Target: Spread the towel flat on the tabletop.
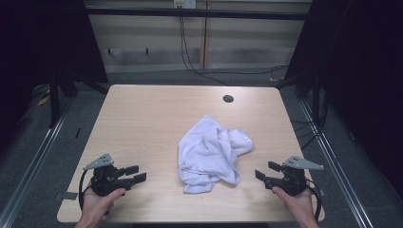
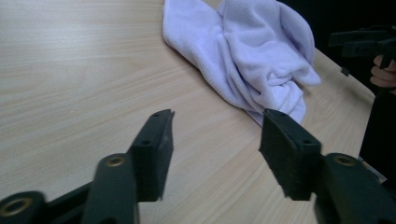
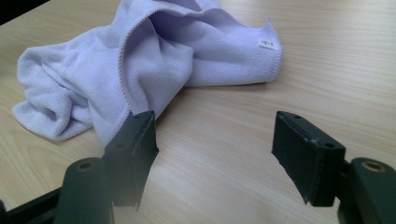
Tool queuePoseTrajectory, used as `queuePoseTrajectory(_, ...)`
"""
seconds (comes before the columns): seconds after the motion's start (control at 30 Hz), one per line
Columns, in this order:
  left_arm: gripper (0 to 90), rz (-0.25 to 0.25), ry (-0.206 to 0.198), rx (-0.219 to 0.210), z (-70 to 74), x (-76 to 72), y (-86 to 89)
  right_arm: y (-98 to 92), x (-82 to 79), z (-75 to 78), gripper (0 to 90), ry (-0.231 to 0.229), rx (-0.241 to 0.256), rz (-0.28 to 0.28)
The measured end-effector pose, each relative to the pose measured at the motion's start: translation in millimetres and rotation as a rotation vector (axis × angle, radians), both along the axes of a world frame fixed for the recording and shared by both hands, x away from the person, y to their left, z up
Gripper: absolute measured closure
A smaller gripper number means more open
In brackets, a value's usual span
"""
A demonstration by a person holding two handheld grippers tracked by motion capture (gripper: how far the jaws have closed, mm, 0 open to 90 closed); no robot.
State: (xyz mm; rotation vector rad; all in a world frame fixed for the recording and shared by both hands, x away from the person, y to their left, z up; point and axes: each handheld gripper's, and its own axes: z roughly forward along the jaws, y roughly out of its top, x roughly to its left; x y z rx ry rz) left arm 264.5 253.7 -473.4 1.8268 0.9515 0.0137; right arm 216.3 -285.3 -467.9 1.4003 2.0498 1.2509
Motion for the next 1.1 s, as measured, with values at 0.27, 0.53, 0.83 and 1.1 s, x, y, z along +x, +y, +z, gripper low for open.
queuePoseTrajectory(0.27, 45.7, 0.019, 0.011, 0.013, 2.2, 2.9, -3.3, 13.5, 32.3, 3.6, 34.8, 0.026, 0.004, 0.106)
queuePoseTrajectory(0.53, 57.8, 0.016, -0.081, -0.025, 8.5, 6.5, -9.1, 50.8, 61.2, 8.2, 31.5, 0.027, -0.03, 0.206)
queuePoseTrajectory(0.83, 54.7, -0.122, -0.074, -0.009, 16.4, 21.7, -51.2, 94.8, 101.9, -2.6, 25.0, 0.062, -0.09, 0.287)
queuePoseTrajectory(1.1, 37.9, -0.145, -0.068, 0.076, 8.5, 31.0, -68.4, 112.6, 104.6, -25.7, 62.0, 0.144, -0.083, 0.348)
